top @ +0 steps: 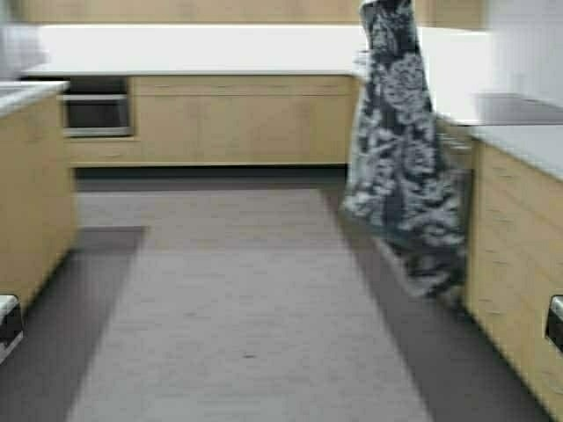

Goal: Get the cloth and wipe up the spill under the wine glass

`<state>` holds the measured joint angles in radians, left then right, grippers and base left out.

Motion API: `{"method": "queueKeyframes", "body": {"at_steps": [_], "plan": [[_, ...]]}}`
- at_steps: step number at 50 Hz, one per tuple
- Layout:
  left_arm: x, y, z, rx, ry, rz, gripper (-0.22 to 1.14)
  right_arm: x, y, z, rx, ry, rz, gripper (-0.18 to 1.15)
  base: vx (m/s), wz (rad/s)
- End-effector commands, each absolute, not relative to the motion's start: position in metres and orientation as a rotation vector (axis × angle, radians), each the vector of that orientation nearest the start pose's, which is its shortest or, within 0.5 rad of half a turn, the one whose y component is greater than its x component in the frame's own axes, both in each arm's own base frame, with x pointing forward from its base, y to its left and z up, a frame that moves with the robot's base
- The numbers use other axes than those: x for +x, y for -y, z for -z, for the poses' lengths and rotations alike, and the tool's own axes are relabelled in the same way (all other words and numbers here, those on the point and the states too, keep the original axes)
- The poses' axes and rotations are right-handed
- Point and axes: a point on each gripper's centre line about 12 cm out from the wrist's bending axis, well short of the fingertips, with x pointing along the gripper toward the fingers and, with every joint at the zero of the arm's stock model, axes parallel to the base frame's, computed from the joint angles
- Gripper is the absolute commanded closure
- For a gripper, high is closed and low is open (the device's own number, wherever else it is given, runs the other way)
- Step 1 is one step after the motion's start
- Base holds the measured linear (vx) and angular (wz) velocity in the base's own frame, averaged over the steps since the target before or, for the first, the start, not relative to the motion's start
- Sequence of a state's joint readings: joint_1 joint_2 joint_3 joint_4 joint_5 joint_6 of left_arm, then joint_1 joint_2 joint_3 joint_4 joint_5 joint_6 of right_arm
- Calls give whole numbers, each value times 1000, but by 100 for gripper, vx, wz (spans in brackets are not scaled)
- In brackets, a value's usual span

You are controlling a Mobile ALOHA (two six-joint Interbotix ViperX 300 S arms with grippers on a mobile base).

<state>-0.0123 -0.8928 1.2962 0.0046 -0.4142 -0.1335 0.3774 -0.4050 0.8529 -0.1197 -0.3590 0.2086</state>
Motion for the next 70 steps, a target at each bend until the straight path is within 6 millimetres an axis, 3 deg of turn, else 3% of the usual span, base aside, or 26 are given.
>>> {"method": "queueKeyframes", "body": {"at_steps": [1,70], "plan": [[201,2,-254,-132,36,14,89,302,-125,-292,85,-82,-416,91,-3,56],[207,3,-246,-179,2,15,89,302,-125,-291,98,-63,-420,91,0,46]]}}
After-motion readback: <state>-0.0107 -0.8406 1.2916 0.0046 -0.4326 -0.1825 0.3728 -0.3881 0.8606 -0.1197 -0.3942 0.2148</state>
